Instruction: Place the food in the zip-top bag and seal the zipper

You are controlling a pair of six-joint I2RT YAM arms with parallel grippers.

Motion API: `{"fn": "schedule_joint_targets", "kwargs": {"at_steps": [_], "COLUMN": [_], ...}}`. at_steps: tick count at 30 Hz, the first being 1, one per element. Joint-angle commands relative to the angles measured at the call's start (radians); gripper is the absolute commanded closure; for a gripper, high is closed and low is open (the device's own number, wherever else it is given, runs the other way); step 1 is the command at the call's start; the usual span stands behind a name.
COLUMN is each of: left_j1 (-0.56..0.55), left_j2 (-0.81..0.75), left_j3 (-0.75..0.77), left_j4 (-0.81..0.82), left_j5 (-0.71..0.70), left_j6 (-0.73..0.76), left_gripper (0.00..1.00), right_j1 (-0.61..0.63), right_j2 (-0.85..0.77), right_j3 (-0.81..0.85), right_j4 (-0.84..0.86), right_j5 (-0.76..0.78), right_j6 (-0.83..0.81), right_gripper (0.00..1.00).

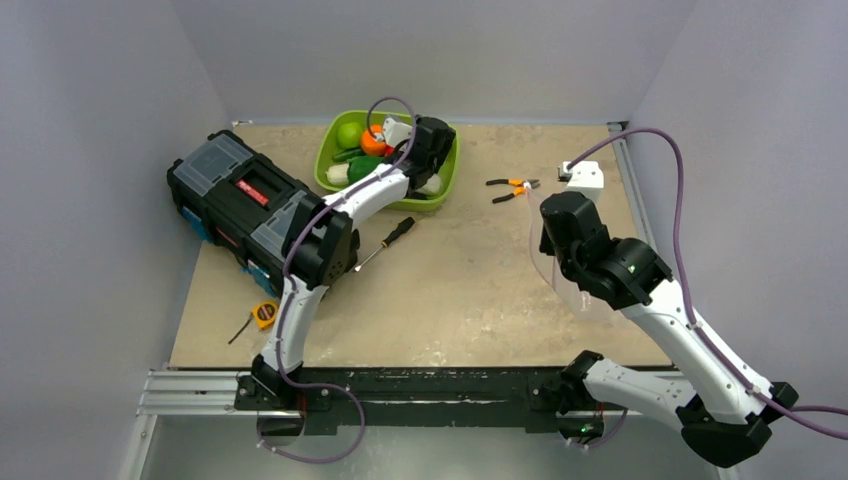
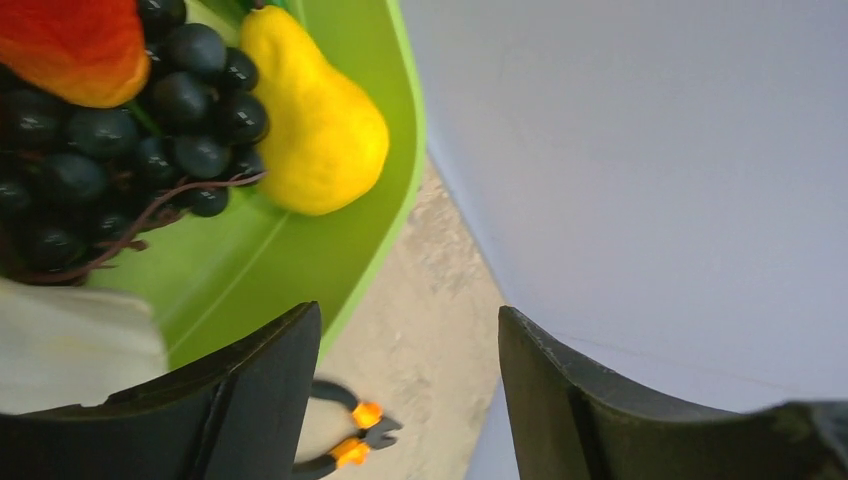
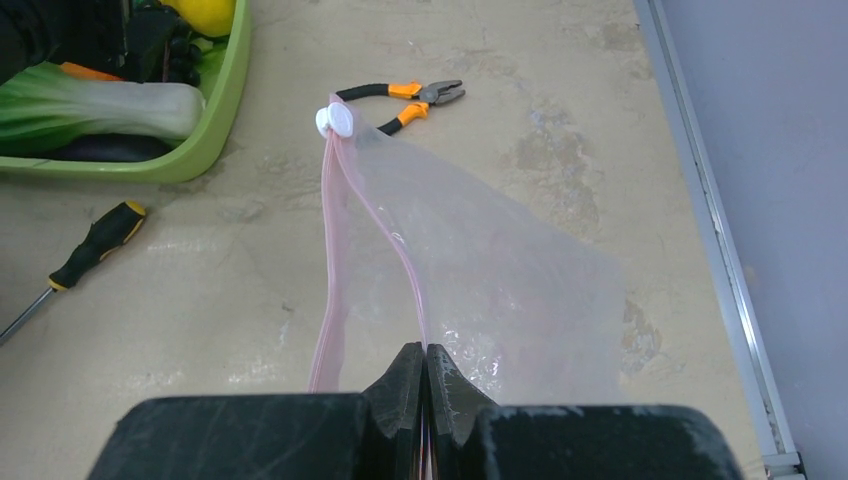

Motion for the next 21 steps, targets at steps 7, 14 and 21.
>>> {"fn": "schedule_joint_targets", "kwargs": {"at_steps": [7, 14, 21], "left_j1": [0.000, -0.021, -0.021], "left_j2": [0.218, 0.239, 0.351], "left_j3": [0.409, 0.441, 0.554], "left_j4": [-0.326, -0.503, -0.512], "left_j5": [-0.125, -0.216, -0.251], "left_j6": [-0.339, -0.476, -0.543], "left_gripper": [0.19, 0.12, 0.15], "right_j1": [-0.004, -0.004, -0.004], "right_j2": [-0.007, -0.013, -0.005], "right_j3": [0.007, -0.020, -0.028], "right_j4": [0.002, 0.008, 0.015], "right_j5": [0.006, 0.014, 0.018], "right_j6": [0.013, -0.002, -0.020], "right_gripper": [1.00, 1.00, 1.00]}}
